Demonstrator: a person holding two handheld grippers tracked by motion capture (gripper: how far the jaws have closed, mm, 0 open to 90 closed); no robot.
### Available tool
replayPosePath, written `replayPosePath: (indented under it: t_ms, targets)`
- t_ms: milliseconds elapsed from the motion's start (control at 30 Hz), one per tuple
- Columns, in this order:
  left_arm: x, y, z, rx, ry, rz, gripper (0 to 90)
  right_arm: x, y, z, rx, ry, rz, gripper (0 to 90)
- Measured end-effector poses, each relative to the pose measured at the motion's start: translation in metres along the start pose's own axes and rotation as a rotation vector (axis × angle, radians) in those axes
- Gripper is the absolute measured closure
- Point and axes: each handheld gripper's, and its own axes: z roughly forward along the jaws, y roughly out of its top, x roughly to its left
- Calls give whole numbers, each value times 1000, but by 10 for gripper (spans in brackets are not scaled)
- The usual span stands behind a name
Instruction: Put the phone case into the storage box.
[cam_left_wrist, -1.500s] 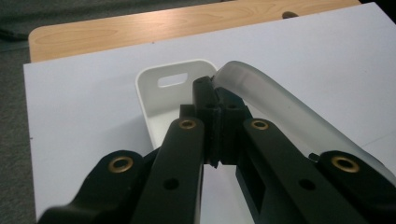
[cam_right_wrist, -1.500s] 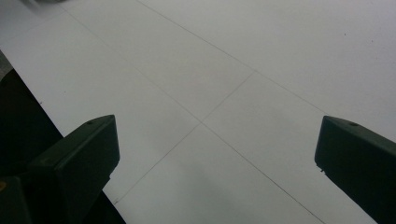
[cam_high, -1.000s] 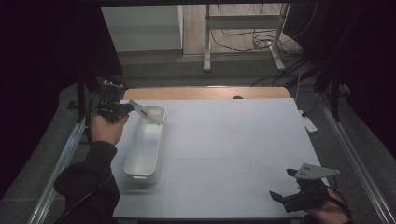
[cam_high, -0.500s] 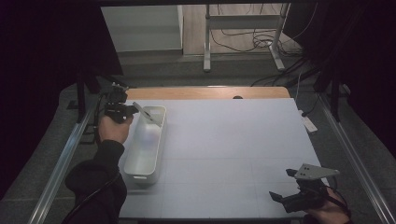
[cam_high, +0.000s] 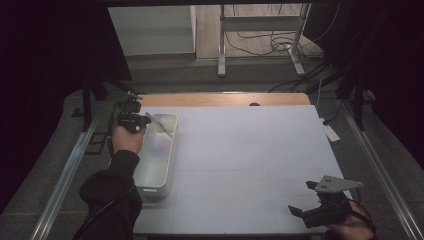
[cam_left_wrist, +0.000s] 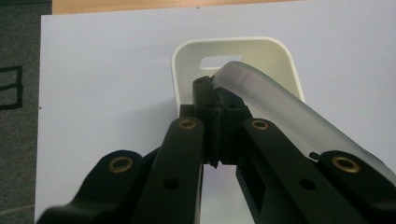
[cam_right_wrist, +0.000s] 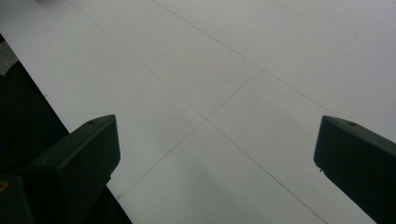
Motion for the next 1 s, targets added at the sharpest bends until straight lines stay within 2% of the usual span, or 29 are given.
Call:
replayPosePath:
  t_ms: [533,1000]
  targets:
    - [-1,5,17,45,52,-33,884,0,0,0,-2,3,-4,8]
    - [2,11,31,48,59,-58,878,0,0,0,-2,6,-7,8]
